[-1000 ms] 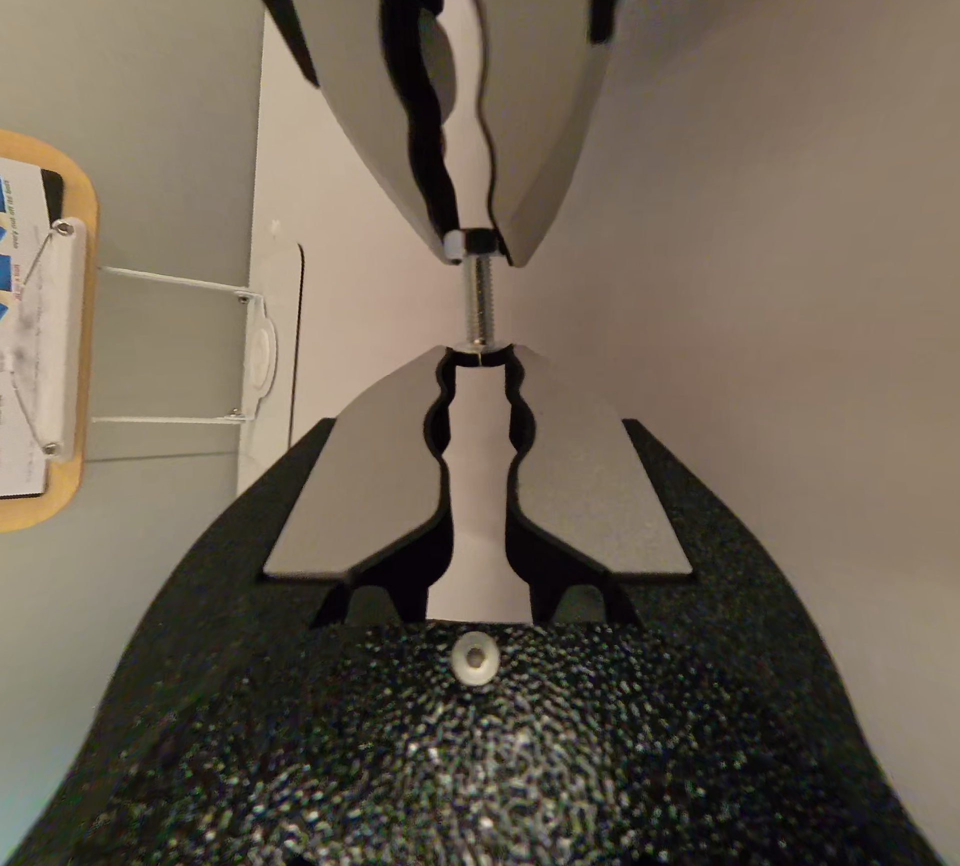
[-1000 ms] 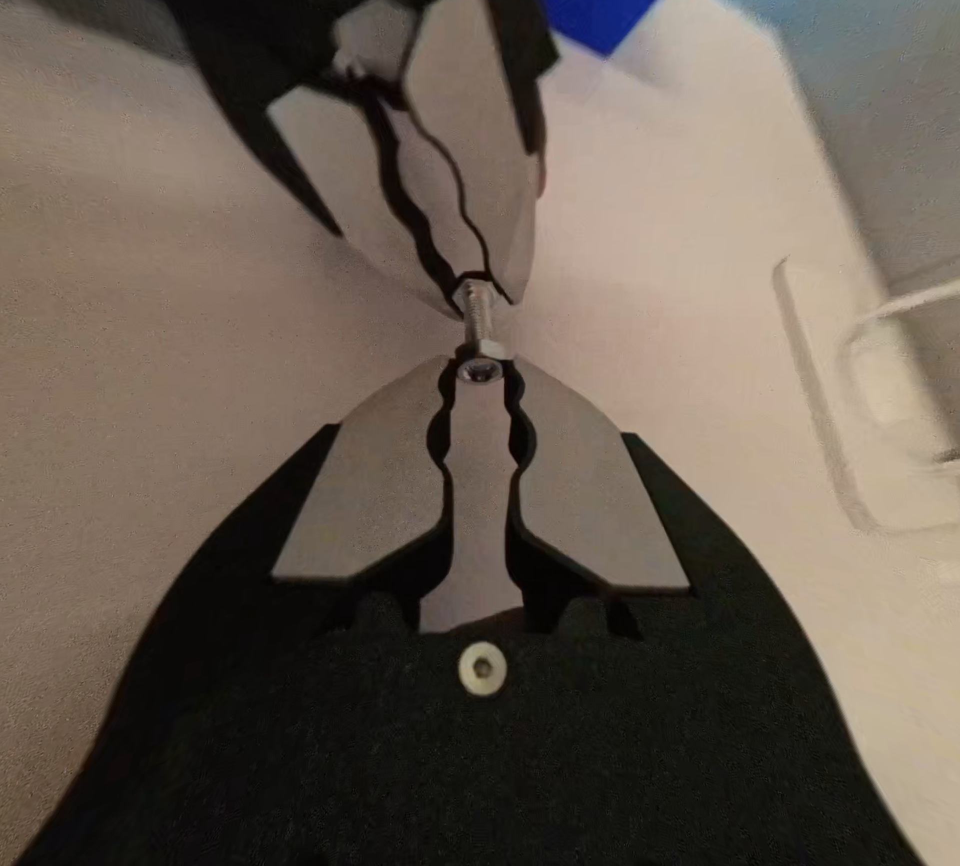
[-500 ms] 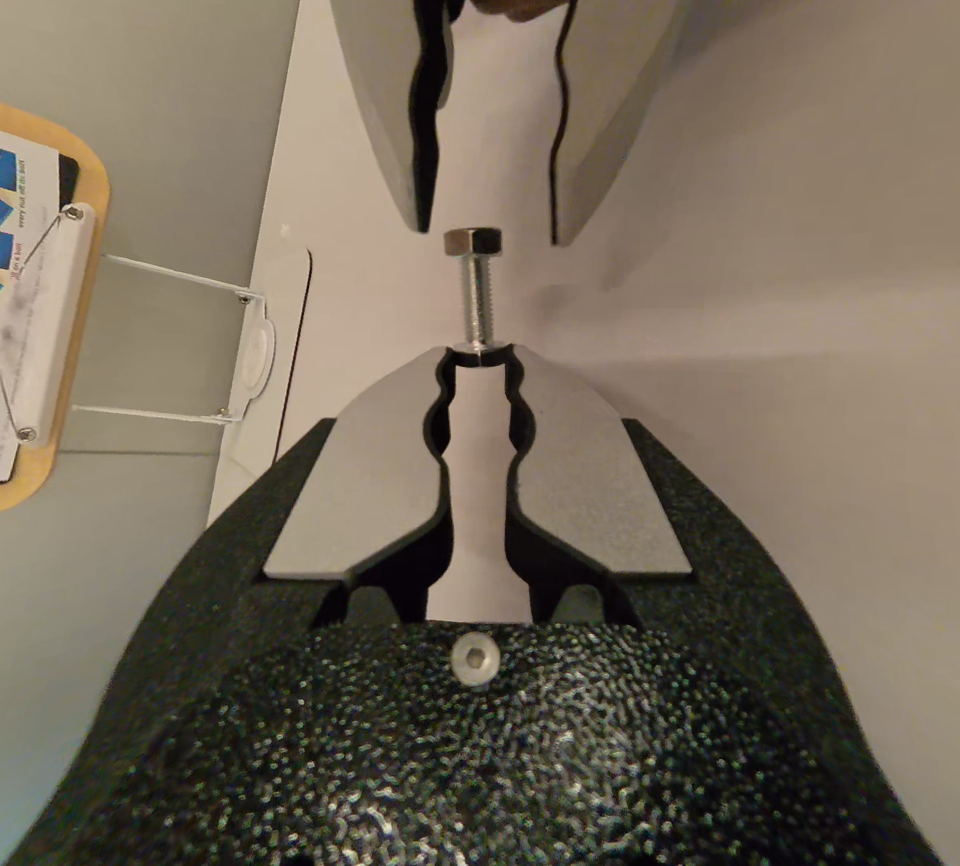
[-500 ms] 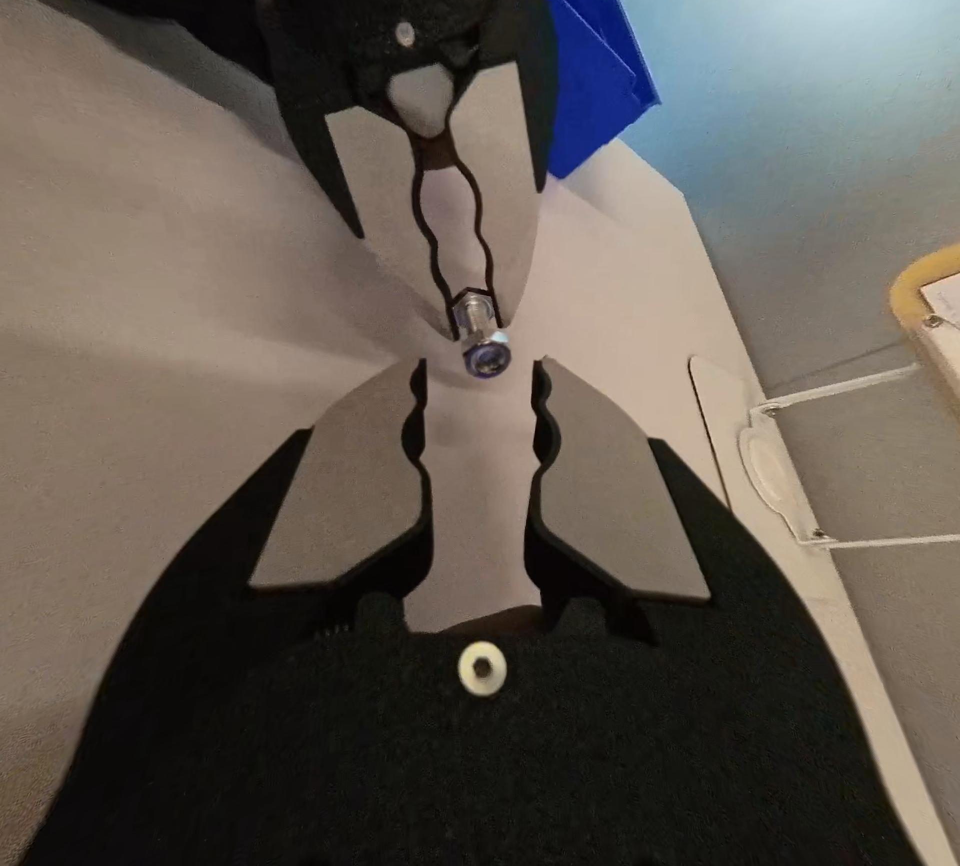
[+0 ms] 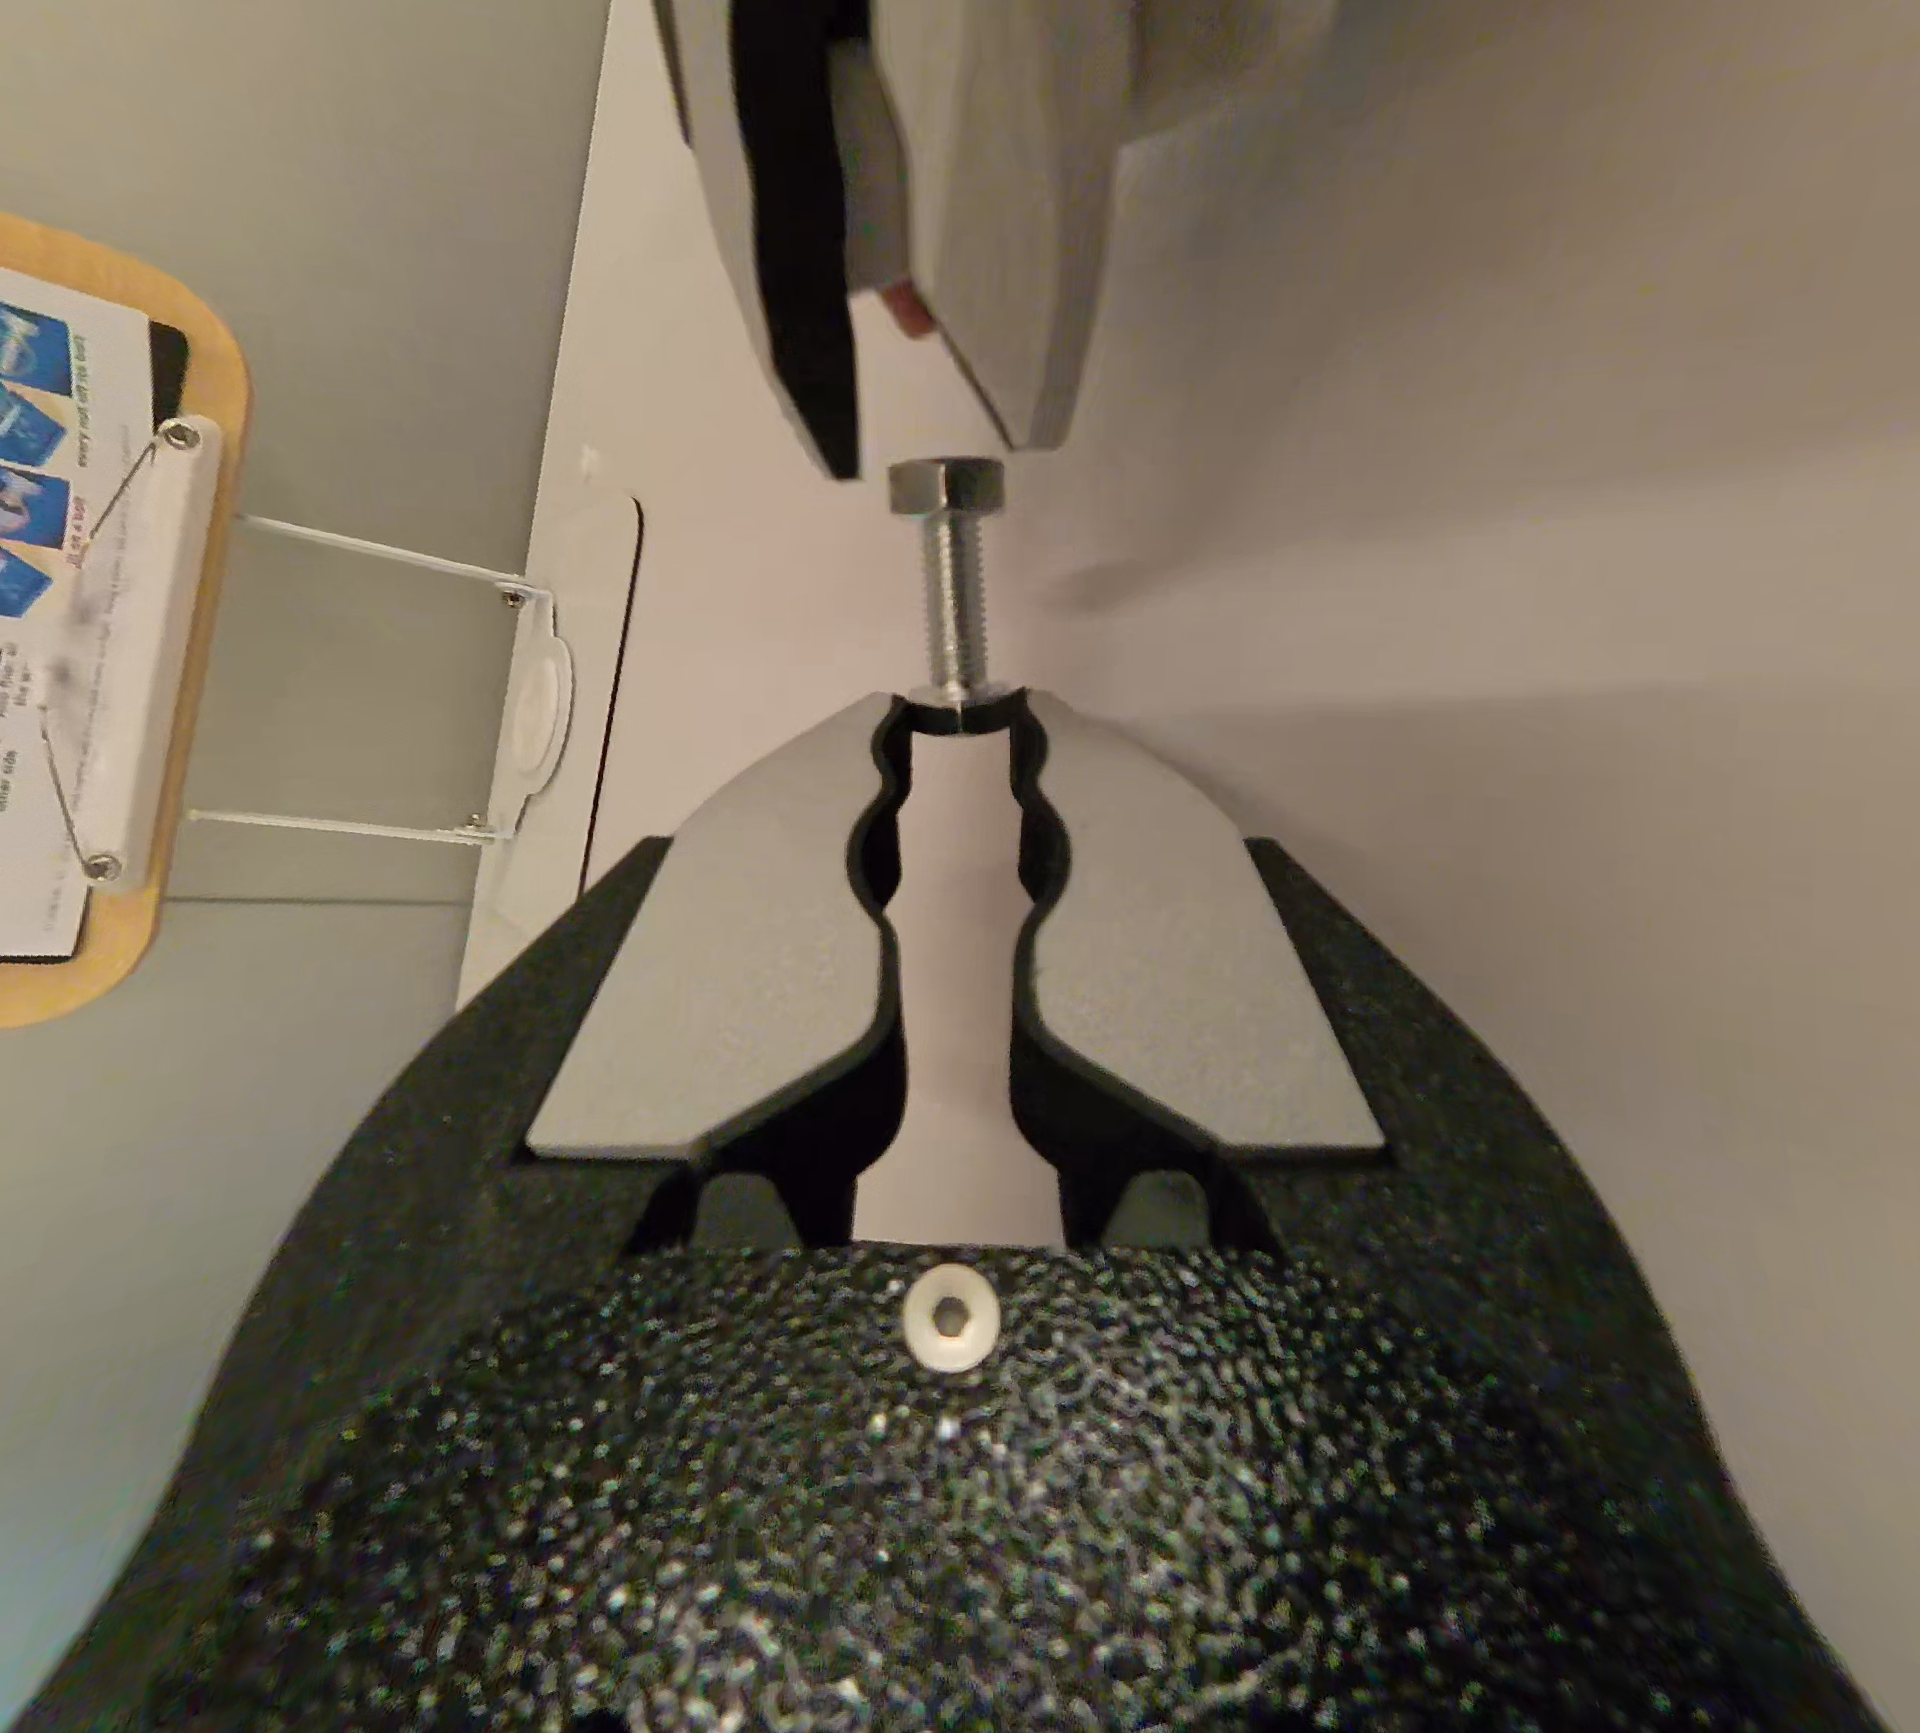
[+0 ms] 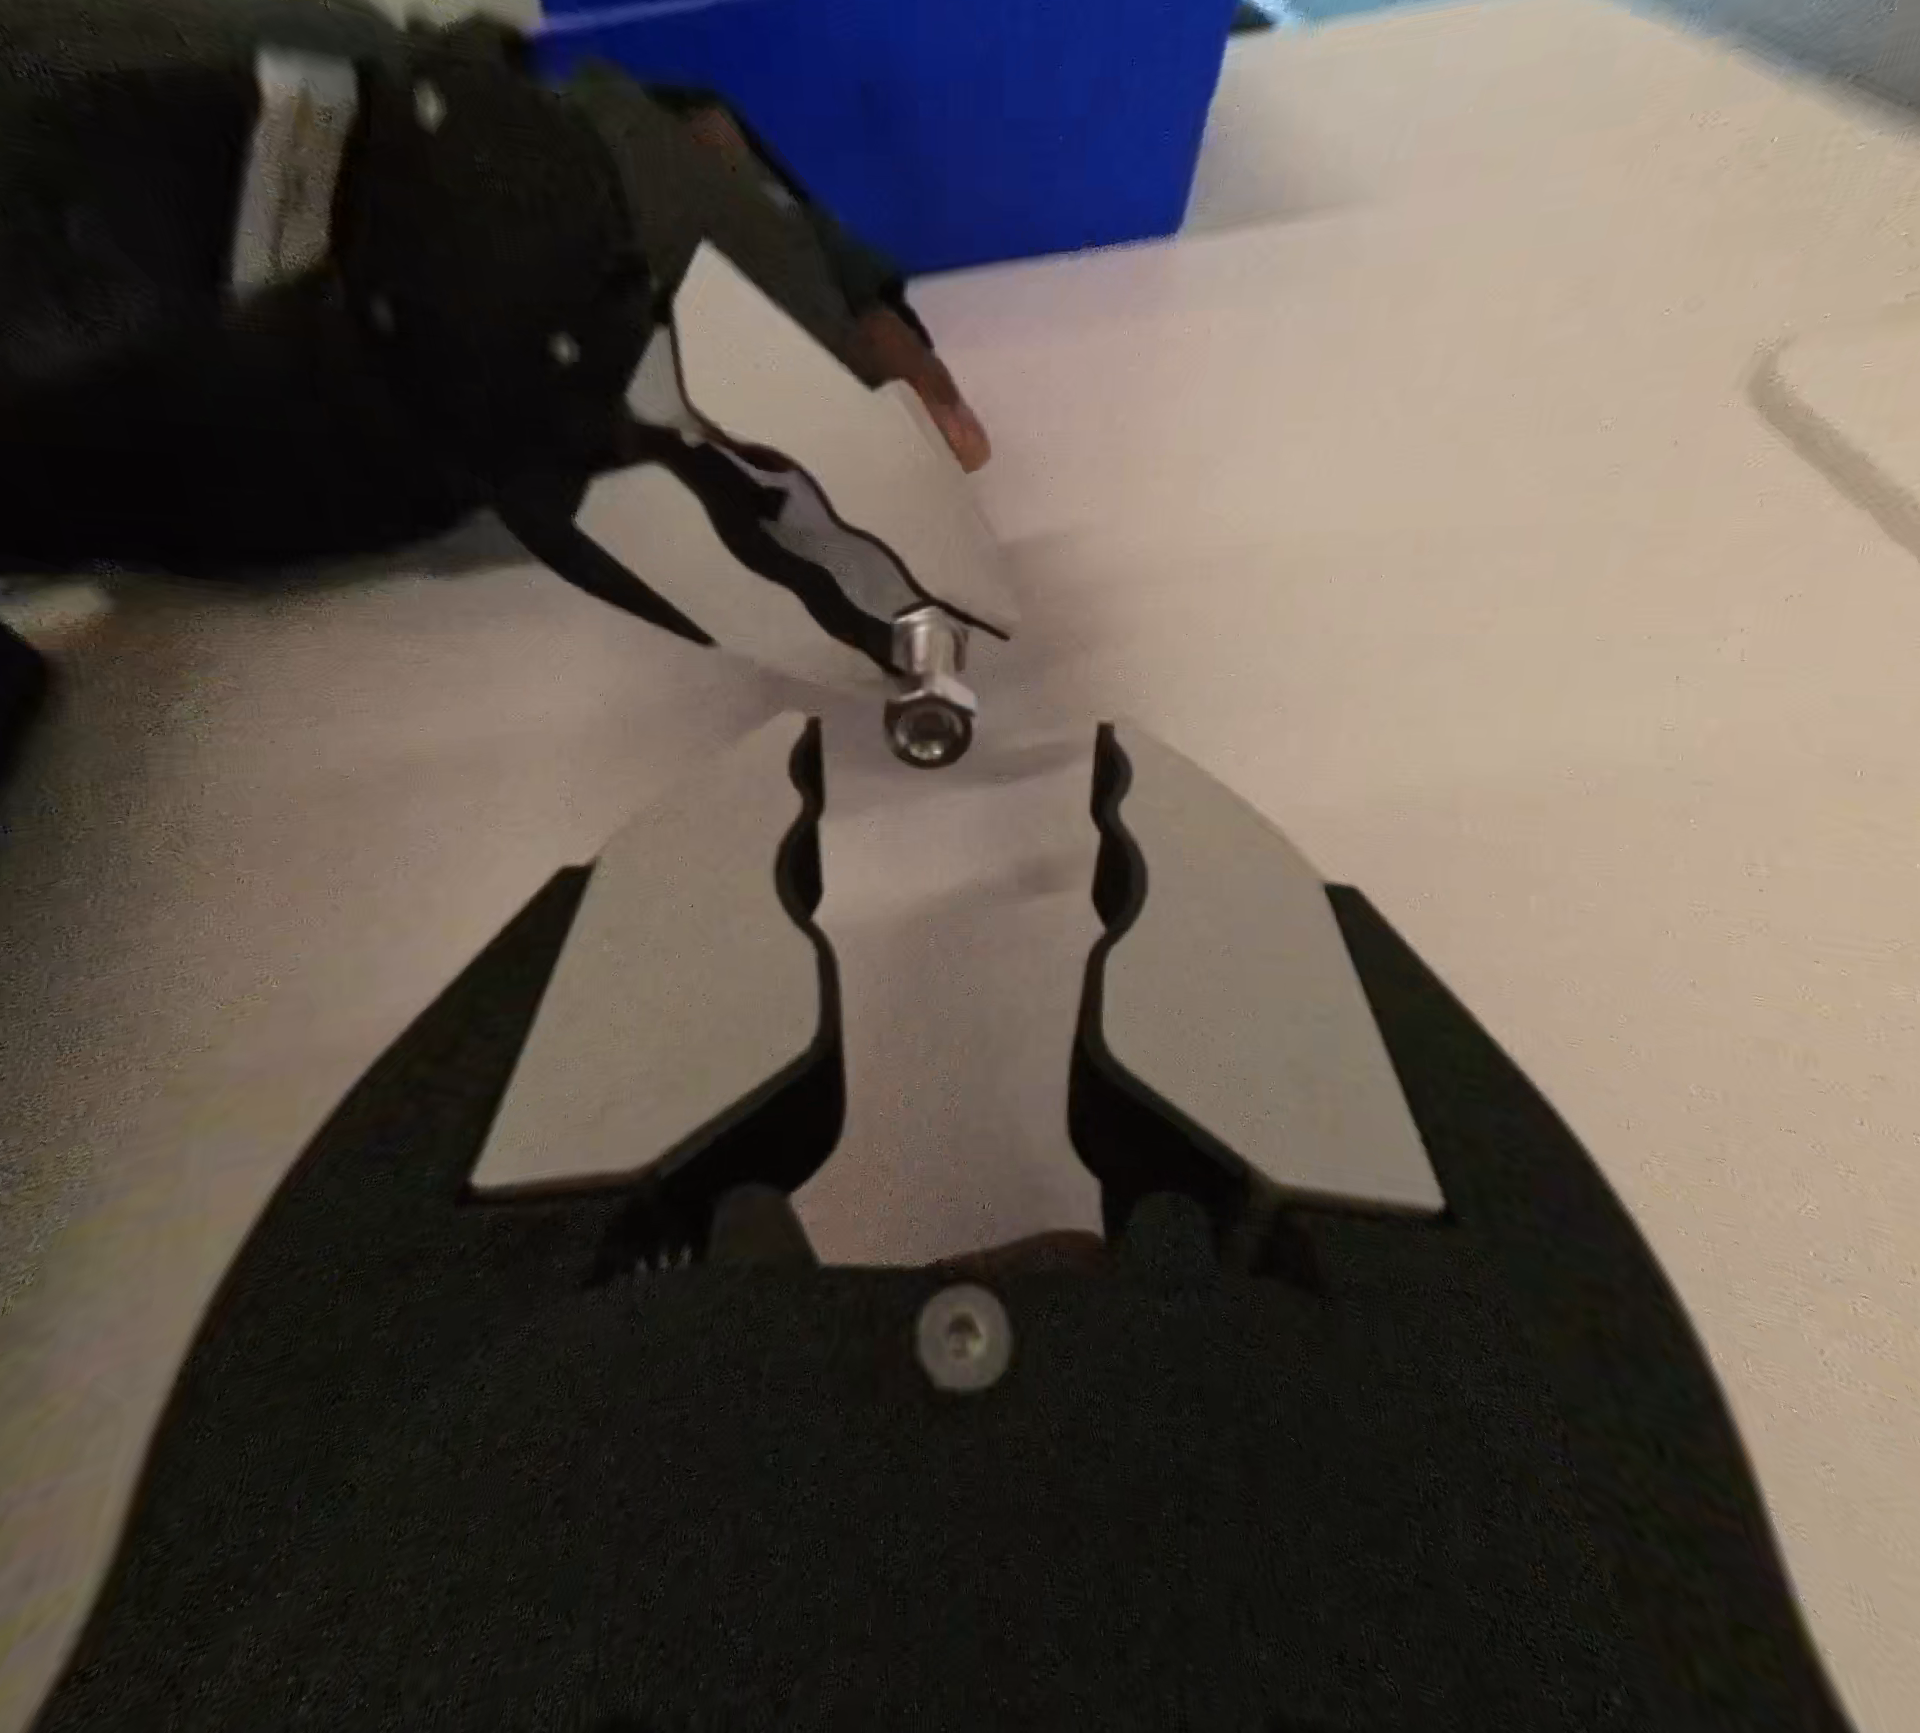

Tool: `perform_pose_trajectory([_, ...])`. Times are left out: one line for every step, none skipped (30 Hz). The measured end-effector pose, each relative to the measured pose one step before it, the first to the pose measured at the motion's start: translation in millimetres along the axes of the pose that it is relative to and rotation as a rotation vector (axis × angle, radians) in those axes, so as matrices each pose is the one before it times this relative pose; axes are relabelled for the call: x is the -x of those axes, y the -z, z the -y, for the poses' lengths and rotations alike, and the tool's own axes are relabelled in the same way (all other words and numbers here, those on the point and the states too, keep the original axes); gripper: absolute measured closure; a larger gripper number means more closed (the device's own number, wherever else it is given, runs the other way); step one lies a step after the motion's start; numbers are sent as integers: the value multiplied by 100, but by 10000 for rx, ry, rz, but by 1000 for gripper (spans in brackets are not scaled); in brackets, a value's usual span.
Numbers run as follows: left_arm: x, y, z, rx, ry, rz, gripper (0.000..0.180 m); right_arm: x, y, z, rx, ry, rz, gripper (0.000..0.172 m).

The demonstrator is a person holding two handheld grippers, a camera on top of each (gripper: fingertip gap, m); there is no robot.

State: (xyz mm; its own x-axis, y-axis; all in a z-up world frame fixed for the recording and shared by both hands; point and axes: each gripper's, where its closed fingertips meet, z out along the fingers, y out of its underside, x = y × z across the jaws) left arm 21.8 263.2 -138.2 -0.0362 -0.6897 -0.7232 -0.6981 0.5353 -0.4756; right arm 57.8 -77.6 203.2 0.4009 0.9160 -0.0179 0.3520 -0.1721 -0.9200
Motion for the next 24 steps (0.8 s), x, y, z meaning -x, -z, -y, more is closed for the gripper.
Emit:
perform_pose_trajectory([43,46,-6,-56,111,-29,163,-78,184,158,8,1571,-581,122])
perform_pose_trajectory([32,23,-26,-13,69,-29,163,49,129,62,54,1530,-506,124])
perform_pose_trajectory([12,-3,-8,2,12,-12,163,167,63,-18,113,1358,-398,124])
perform_pose_trajectory([-81,-11,21,-1,-12,-42,163,258,-26,-30,108,1042,-268,125])
perform_pose_trajectory([-153,-44,49,-9,-24,-67,163,262,-124,-120,171,693,-164,130])
perform_pose_trajectory([-192,-51,116,-29,-44,-59,163,242,-201,-165,216,374,-94,137])
perform_pose_trajectory([-146,-57,142,-46,-58,-59,163,201,-192,-84,174,101,-32,148])
perform_pose_trajectory([-107,-52,89,15,-67,12,163,157,-112,-47,161,-167,57,154])
perform_pose_trajectory([-1,-98,-256,195,-161,44,163,107,-160,-213,255,-635,209,154])
perform_pose_trajectory([-44,-49,-164,125,-203,41,163,190,-141,-261,311,-1278,450,154])
perform_pose_trajectory([-41,-64,-166,137,-209,62,163,189,-92,-125,186,-1906,607,154])
perform_pose_trajectory([51,-41,-114,110,-208,117,163,209,-37,-71,70,-2331,741,154])
perform_pose_trajectory([-19,0,-31,42,-161,32,163,290,42,-17,-31,-2233,904,154])
perform_pose_trajectory([6,20,16,-3,-47,5,163,310,155,127,-191,-1584,950,154])
perform_pose_trajectory([127,40,38,-41,125,36,163,277,235,323,-311,-804,820,154])
perform_pose_trajectory([191,80,129,-112,241,11,163,176,304,434,-322,-119,515,148])
perform_pose_trajectory([133,93,84,-105,231,-25,163,-10,337,447,-254,436,70,144])
perform_pose_trajectory([153,81,-9,-58,172,10,163,-159,332,439,-189,926,-307,137])
perform_pose_trajectory([101,64,-53,-40,131,-8,163,-219,315,329,-87,1276,-526,132])
perform_pose_trajectory([39,45,-39,-41,128,-43,163,-217,281,169,25,1457,-618,131])
perform_pose_trajectory([31,20,-19,-40,98,-39,163,-147,226,59,95,1521,-590,131])
perform_pose_trajectory([35,1,2,-24,46,-18,163,-20,161,-61,155,1519,-520,131])
perform_pose_trajectory([-33,-17,18,-4,13,-29,163,96,81,-95,178,1415,-437,131])
perform_pose_trajectory([-125,21,33,10,-12,-49,163,196,25,-51,143,1191,-340,131])
